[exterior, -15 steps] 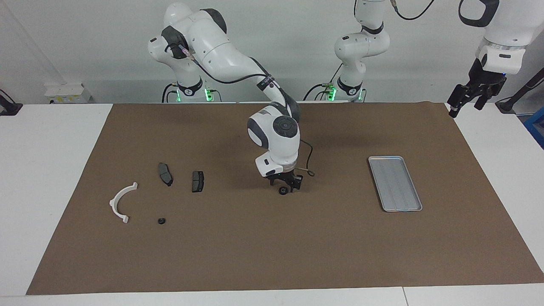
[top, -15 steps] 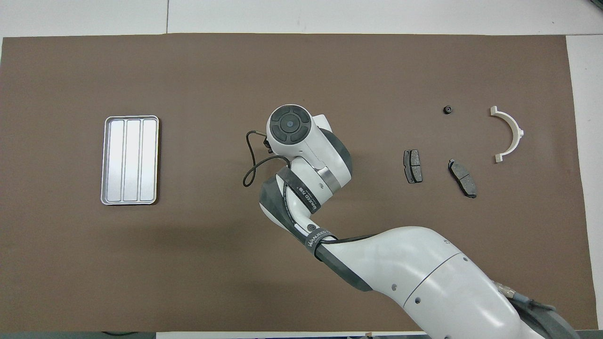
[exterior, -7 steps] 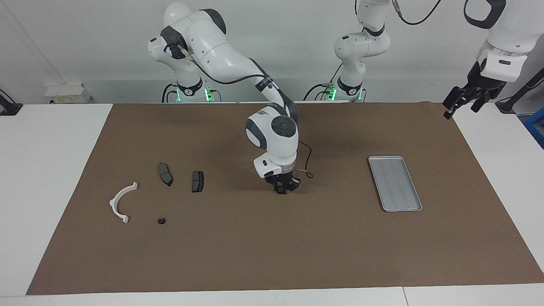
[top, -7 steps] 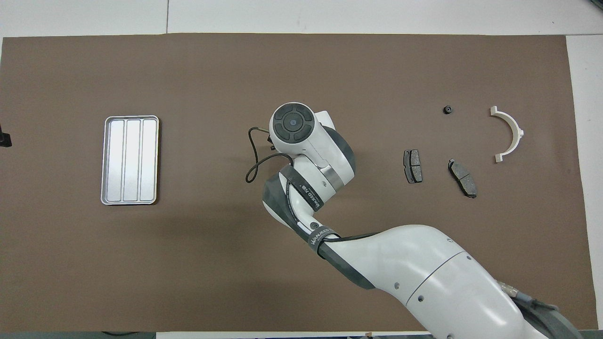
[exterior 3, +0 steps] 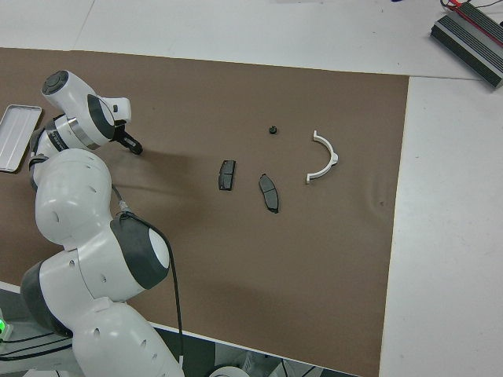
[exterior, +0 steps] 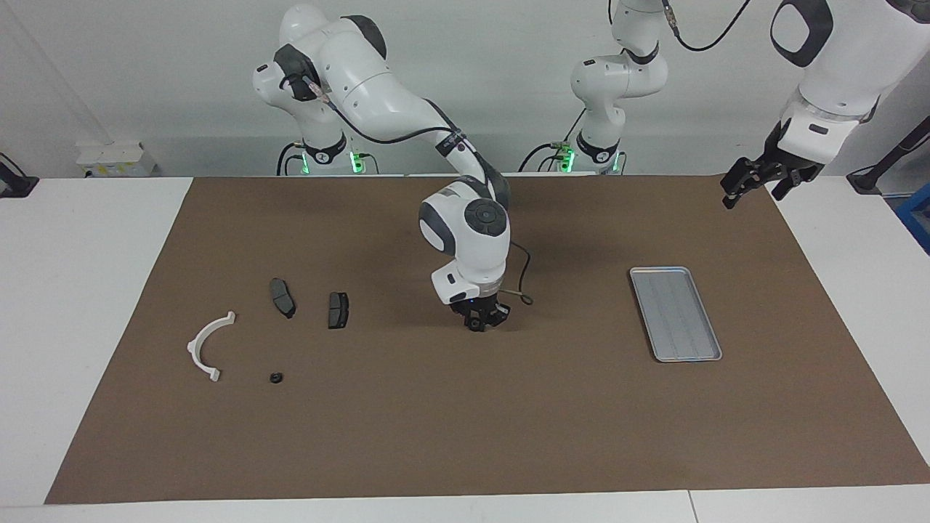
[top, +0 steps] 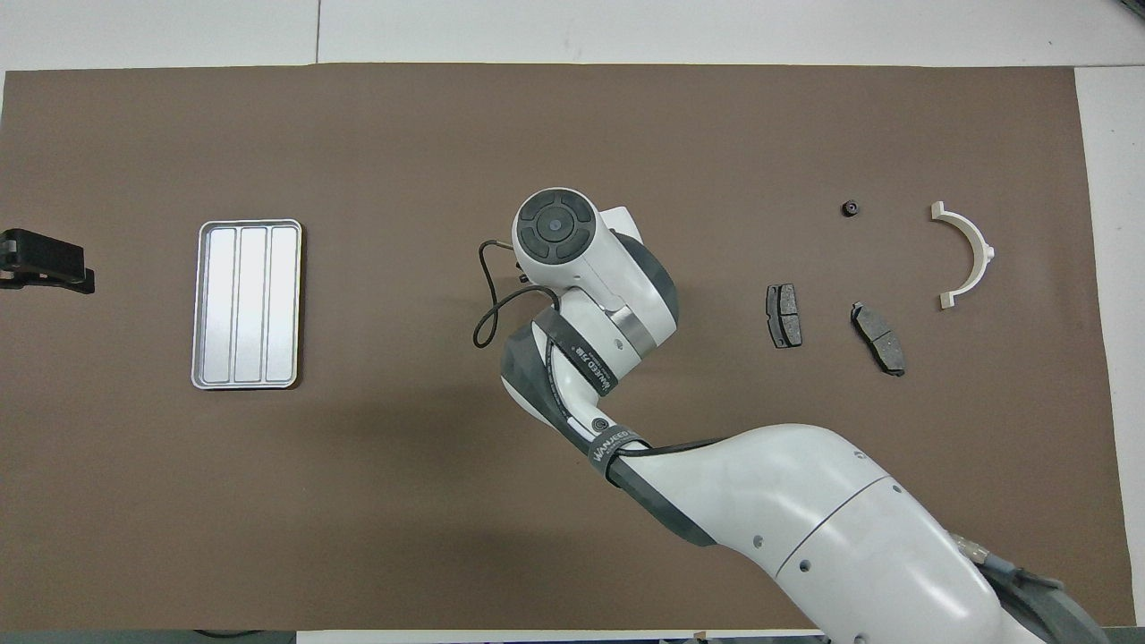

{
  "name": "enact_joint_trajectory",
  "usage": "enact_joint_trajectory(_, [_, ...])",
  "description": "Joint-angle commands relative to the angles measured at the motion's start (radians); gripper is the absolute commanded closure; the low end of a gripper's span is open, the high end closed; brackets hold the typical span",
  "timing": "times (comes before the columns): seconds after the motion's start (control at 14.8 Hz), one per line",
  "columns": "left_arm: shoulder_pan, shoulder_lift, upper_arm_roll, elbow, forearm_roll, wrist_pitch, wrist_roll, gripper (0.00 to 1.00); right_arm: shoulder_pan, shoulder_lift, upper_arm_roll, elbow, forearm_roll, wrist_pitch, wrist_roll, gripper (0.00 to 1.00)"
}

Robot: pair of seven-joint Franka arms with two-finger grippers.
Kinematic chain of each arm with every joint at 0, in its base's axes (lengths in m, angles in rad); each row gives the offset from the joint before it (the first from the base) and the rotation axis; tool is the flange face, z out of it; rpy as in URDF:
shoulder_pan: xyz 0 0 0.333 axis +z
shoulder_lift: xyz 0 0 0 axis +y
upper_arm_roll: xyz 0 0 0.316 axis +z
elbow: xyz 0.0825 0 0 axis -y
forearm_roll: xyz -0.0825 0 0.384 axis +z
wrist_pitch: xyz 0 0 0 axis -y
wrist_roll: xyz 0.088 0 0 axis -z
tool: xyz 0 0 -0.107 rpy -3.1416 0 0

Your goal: Place bearing gear from tray to pile

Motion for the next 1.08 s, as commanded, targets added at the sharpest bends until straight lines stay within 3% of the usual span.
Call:
enact_joint_trajectory(0.0, [-0.032, 0.038, 0.011, 0.045, -0.013, -0.045, 0.008, 0.00, -0.098, -0.003, 0.018, 0.145, -0.010, -0.190, -0.206, 1.00])
enact_joint_trajectory(0.2, [-0.055, 0.042, 0.009, 0.033, -0.023, -0.055, 0.008, 0.00, -0.248, -0.049, 0.019, 0.155, -0.014, -0.258, -0.592, 1.00])
enact_joint_trajectory(0.41, [-0.063, 0.064, 0.009, 0.049, -0.021, -0.097, 0.008, 0.00, -0.389, -0.051, 0.019, 0.104, -0.011, -0.182, -0.882, 1.00])
enact_joint_trajectory(0.68, [-0.101, 0.097, 0.011, 0.091, -0.026, -0.109, 0.007, 0.00, -0.454, -0.069, 0.019, -0.049, -0.017, -0.004, -0.935, 1.00])
enact_joint_trajectory(1.02, [-0.102, 0.091, 0.011, 0.077, -0.021, -0.094, 0.005, 0.00, -0.465, -0.063, 0.019, -0.112, -0.016, 0.096, -0.944, 1.00])
